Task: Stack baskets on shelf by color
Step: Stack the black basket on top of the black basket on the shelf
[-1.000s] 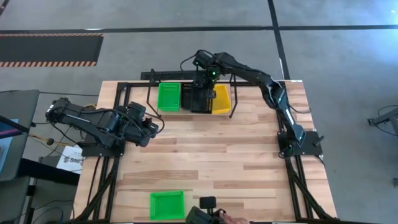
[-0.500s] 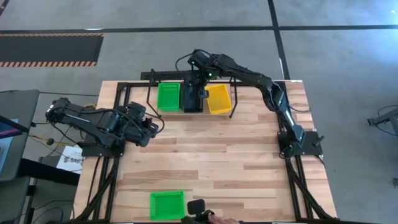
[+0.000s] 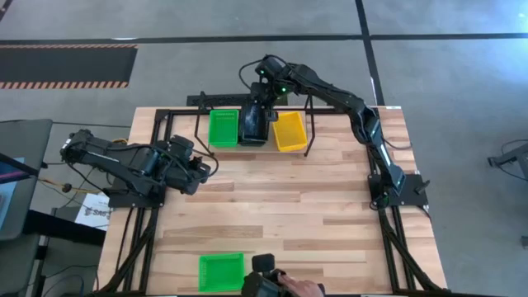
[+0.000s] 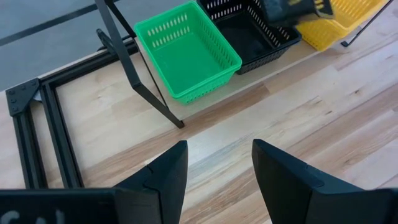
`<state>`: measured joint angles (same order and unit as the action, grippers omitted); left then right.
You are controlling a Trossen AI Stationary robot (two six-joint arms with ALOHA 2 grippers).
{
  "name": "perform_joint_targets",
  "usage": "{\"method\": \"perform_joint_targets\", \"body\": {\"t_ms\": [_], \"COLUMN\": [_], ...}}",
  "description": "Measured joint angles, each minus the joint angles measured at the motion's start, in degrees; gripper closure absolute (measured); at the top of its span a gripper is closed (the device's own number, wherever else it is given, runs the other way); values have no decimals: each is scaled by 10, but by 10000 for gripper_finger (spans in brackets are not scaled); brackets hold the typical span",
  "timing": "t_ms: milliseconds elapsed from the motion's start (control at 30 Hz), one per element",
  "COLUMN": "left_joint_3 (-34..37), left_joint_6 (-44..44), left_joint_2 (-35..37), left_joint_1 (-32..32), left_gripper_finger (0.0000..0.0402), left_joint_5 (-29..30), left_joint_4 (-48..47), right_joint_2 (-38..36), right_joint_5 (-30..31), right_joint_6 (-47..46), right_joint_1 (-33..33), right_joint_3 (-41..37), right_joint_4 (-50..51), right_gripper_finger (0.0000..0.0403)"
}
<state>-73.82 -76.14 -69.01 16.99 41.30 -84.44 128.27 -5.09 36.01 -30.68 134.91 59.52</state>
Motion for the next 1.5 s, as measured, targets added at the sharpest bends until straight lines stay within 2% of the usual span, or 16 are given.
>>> {"method": "perform_joint_targets", "body": {"t_ms": [167,433,700,900,1267,1500], "left_joint_3": [0,0,0,0,0,0], "left_joint_6": [0,-1,-2,-2,-2,-2], "left_joint_2": [0,0,0,0,0,0], "left_joint_1": [0,0,0,0,0,0], "left_gripper_finger": [233,233,233,233,233,233], "left_joint_5": [0,0,0,0,-1,-1], "left_joint_4": [0,2,3,5,6,6], "right_joint_2": [5,6,33,54,52,52], "right_joint_5": [-12,-41,-43,-42,-41,-38], "right_joint_6": [-9,-19,-30,-27,-26,-26], "right_joint_1": [-9,-18,-22,-19,-29,-28], "right_joint_3": [0,-14,-14,-14,-13,-13], "right_joint_4": [-36,-25,-37,-25,32,34], "right_gripper_finger": [403,403,403,403,403,403]}}
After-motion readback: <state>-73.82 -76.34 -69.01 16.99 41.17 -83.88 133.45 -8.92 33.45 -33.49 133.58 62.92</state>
